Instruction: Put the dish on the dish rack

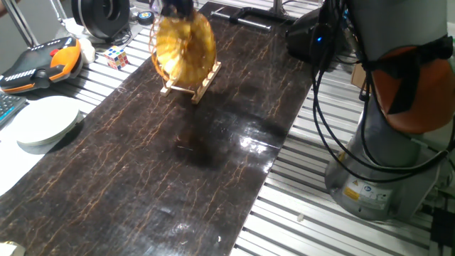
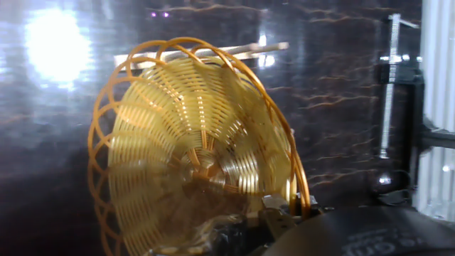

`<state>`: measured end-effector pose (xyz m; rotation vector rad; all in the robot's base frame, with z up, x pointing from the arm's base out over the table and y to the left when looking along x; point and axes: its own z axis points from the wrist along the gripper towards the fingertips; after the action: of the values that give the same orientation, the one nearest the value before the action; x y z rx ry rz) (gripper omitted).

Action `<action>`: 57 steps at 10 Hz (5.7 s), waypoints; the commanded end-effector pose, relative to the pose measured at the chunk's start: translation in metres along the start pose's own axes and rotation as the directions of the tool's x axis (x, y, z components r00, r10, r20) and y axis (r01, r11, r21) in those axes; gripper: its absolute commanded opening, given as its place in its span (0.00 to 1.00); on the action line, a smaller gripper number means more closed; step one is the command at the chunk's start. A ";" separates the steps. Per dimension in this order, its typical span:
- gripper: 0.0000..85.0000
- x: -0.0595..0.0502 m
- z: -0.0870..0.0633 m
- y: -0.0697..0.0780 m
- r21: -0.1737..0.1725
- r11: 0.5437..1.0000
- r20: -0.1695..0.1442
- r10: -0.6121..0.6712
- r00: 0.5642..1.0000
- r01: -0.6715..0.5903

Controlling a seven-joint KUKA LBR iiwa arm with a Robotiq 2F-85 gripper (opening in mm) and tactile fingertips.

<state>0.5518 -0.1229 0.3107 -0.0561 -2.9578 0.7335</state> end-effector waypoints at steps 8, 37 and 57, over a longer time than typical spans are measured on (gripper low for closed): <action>0.02 0.007 0.032 -0.060 0.030 1.000 -0.006 0.001 1.000 -0.001; 0.02 -0.062 0.047 -0.155 0.101 0.995 0.026 0.001 1.000 -0.004; 0.02 -0.086 0.078 -0.123 0.186 0.981 0.061 0.045 0.997 -0.056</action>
<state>0.6277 -0.2730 0.2921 -0.0991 -2.9340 1.0343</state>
